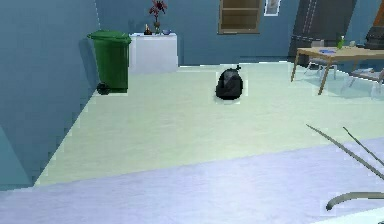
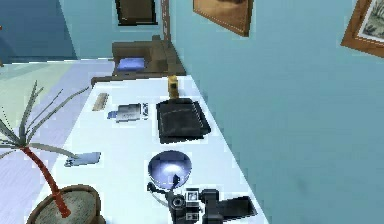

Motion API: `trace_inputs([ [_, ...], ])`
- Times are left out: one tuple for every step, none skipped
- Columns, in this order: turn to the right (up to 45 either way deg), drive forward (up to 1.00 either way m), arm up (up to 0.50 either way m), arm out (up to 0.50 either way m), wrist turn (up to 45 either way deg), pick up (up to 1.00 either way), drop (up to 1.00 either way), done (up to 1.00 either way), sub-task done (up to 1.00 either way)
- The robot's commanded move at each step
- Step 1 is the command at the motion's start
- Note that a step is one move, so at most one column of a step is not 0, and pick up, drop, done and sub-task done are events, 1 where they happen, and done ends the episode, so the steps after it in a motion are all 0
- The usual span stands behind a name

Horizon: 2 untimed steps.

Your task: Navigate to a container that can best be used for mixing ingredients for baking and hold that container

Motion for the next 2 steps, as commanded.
trace_inputs([
  [0.0,0.0,0.1,0.0,0.0,0.0,0.0,0.0,0.0],
  [0.0,0.0,0.0,0.0,0.0,0.0,0.0,1.0,0.0],
])
